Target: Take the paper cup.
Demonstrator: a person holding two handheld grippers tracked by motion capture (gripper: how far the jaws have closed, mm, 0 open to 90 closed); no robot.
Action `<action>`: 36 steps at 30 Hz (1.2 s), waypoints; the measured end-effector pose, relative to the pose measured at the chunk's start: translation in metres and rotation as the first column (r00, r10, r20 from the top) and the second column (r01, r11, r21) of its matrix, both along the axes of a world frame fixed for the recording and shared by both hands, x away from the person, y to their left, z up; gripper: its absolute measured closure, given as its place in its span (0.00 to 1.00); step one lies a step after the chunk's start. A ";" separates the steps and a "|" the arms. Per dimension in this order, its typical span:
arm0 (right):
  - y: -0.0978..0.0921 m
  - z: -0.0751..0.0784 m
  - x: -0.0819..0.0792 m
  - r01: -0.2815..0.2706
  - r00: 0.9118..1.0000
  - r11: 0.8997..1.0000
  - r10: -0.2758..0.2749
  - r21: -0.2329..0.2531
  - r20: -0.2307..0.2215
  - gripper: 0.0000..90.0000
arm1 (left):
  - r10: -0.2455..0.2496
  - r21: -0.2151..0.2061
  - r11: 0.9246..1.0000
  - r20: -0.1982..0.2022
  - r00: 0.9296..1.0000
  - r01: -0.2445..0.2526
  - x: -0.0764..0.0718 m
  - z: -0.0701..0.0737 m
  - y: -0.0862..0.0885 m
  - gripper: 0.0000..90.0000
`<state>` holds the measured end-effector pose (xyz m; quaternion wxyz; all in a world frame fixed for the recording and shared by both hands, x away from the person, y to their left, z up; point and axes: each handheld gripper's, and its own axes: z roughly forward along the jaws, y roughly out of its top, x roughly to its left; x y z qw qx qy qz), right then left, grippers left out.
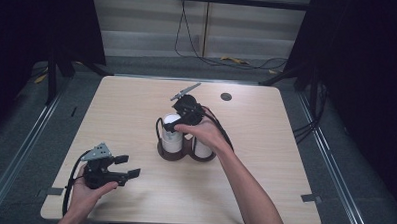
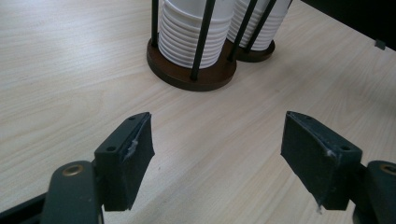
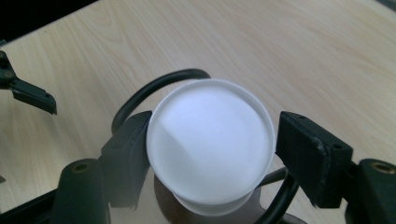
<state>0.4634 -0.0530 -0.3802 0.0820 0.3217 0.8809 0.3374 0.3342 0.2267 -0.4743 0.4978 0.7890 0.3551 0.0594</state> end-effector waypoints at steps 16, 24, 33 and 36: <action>0.003 0.002 -0.001 0.017 1.000 0.999 -0.017 -0.031 0.015 0.38 | -0.006 0.000 1.000 -0.002 1.000 0.006 0.000 0.000 -0.001 0.28; 0.003 0.007 -0.005 0.005 0.999 1.000 -0.004 -0.015 0.052 0.38 | -0.001 0.002 1.000 -0.005 1.000 0.001 0.000 0.000 -0.001 0.28; 0.001 0.012 -0.008 0.005 0.998 1.000 -0.005 -0.003 0.065 0.39 | -0.006 0.002 1.000 -0.010 1.000 0.006 0.001 -0.001 -0.001 0.28; 0.000 0.013 -0.008 -0.001 0.997 1.000 0.002 -0.006 0.075 0.39 | -0.003 -0.002 1.000 -0.011 1.000 0.003 0.001 -0.001 -0.001 0.28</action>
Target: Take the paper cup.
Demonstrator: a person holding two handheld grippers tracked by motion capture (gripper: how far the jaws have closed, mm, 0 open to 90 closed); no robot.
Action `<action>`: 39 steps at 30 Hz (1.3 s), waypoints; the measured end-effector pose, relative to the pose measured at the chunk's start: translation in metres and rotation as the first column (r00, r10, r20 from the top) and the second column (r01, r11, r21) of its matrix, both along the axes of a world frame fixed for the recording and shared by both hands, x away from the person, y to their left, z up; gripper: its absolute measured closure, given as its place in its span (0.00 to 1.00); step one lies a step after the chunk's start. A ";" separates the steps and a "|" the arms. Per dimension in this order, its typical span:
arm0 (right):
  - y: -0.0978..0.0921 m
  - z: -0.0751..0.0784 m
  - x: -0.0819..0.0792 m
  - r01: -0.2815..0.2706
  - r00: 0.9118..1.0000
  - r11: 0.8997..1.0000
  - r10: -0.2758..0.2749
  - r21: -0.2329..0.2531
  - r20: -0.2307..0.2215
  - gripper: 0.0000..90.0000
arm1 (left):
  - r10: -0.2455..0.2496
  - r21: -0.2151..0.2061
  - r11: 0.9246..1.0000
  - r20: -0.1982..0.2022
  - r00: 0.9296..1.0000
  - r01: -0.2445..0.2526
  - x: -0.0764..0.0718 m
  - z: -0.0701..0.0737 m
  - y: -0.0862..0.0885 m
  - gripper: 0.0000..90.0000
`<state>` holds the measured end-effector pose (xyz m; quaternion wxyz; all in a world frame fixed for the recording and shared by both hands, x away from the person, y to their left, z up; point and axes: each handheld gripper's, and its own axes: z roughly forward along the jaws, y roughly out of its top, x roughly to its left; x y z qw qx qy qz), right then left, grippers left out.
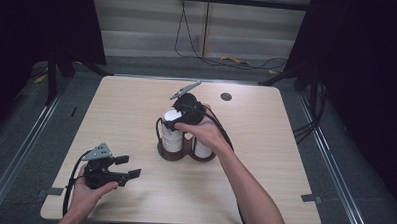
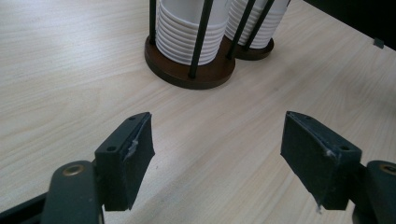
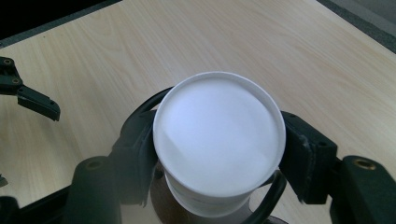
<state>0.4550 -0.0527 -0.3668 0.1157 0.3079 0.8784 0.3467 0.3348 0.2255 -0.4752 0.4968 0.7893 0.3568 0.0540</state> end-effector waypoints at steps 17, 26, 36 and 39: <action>-0.003 0.016 -0.004 -0.009 1.000 0.999 0.009 0.034 0.021 0.40 | -0.004 0.002 1.000 -0.004 1.000 0.004 0.000 0.000 0.000 0.29; -0.005 0.025 -0.008 -0.013 0.999 0.998 0.011 0.058 0.034 0.40 | -0.007 0.002 1.000 -0.007 1.000 0.007 0.000 0.000 0.000 0.29; -0.007 0.029 -0.011 -0.019 0.998 0.997 0.015 0.073 0.054 0.40 | -0.008 0.011 1.000 -0.005 1.000 0.008 0.000 -0.001 -0.002 0.29; -0.008 0.031 -0.012 -0.014 0.998 0.996 0.009 0.084 0.055 0.41 | -0.008 0.023 1.000 -0.001 1.000 0.008 0.000 -0.001 -0.003 0.29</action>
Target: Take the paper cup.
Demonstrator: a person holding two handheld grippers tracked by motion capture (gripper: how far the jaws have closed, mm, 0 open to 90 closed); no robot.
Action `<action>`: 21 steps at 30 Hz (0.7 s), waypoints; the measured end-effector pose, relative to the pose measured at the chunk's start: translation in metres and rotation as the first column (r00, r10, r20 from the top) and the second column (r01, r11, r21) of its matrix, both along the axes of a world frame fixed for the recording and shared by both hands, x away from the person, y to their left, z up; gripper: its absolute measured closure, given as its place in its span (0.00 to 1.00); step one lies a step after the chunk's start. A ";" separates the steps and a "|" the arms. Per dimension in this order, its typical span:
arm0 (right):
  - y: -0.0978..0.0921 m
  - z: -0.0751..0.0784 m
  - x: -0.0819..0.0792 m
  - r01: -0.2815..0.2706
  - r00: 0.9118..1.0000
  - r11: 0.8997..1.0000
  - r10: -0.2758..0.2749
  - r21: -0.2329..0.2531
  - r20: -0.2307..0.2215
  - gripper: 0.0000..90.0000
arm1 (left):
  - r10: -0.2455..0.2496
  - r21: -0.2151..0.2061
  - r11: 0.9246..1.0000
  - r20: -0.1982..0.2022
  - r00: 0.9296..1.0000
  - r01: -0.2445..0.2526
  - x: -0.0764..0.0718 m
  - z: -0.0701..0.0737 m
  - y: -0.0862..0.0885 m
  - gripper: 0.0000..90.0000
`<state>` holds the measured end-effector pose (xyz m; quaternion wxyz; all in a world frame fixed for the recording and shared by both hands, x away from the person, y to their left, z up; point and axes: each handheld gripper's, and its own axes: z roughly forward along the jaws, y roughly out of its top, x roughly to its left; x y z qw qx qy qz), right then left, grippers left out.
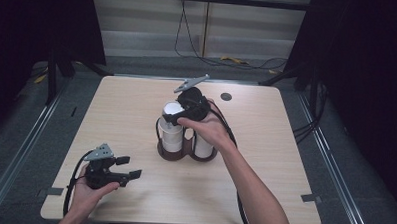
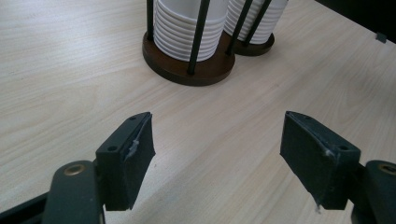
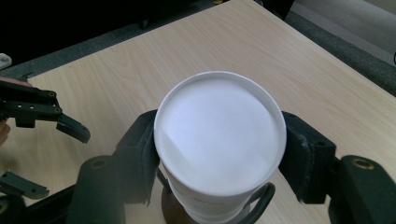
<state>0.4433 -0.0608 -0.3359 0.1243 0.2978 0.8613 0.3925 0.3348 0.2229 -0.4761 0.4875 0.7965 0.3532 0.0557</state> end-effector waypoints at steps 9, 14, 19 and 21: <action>-0.005 0.009 -0.005 0.000 1.000 0.999 -0.001 0.043 0.025 0.41 | 0.010 -0.004 1.000 -0.001 1.000 -0.010 0.002 0.000 0.000 0.29; -0.009 0.013 -0.012 -0.010 0.999 0.996 0.006 0.091 0.046 0.41 | 0.001 -0.036 0.999 -0.011 1.000 -0.002 0.000 0.002 -0.002 0.28; -0.010 0.016 -0.016 -0.016 0.998 0.992 0.010 0.122 0.057 0.41 | 0.000 -0.028 1.000 -0.004 1.000 0.000 0.000 0.003 -0.004 0.28; -0.011 0.017 -0.019 -0.017 0.998 0.991 0.009 0.131 0.058 0.41 | 0.003 -0.026 1.000 0.002 1.000 -0.003 -0.001 0.004 -0.005 0.28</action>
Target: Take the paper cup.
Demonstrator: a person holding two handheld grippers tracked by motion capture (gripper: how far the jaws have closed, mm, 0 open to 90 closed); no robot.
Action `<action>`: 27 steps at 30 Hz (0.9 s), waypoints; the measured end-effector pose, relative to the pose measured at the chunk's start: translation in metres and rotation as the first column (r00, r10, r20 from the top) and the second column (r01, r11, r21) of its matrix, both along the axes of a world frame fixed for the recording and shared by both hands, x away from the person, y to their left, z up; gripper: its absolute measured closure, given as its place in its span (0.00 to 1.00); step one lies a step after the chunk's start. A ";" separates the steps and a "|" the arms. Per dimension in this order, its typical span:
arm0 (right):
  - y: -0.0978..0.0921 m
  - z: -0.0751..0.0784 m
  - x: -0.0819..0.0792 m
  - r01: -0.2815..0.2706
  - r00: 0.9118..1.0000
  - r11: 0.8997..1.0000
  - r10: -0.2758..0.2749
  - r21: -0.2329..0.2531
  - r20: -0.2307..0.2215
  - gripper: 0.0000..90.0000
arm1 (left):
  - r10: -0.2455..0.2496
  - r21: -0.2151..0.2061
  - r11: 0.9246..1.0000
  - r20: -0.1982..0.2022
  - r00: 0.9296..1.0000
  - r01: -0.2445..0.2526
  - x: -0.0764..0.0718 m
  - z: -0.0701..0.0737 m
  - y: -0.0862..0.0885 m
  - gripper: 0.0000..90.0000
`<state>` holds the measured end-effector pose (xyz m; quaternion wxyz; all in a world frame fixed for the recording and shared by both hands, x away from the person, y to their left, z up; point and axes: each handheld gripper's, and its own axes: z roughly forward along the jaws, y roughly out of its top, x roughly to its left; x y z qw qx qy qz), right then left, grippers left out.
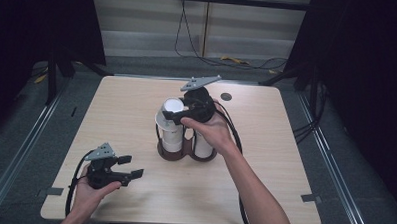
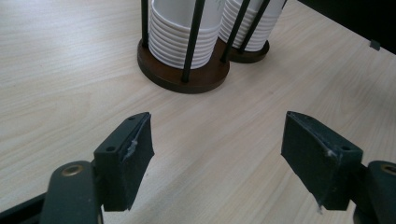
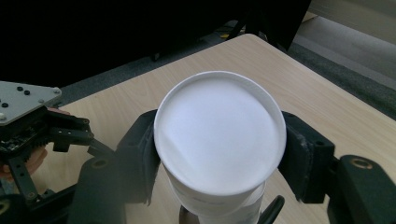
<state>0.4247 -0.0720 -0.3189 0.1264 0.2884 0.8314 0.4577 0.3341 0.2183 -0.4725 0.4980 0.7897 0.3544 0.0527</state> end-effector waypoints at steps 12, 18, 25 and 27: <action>-0.022 -0.002 -0.017 -0.001 1.000 0.998 0.001 0.062 -0.005 0.41 | -0.038 -0.011 0.999 0.016 0.999 0.038 -0.005 0.014 -0.012 0.24; -0.035 0.001 -0.026 -0.007 1.000 0.994 0.006 0.107 0.003 0.42 | -0.052 -0.006 0.999 0.040 0.998 0.053 0.001 0.025 -0.020 0.22; -0.041 -0.003 -0.036 -0.024 1.000 0.991 0.023 0.133 0.005 0.42 | -0.083 -0.020 0.996 0.072 0.994 0.085 0.011 0.039 -0.033 0.20; -0.042 -0.006 -0.038 -0.031 1.000 0.989 0.032 0.145 0.001 0.42 | -0.085 -0.014 0.996 0.080 0.993 0.087 0.011 0.039 -0.036 0.20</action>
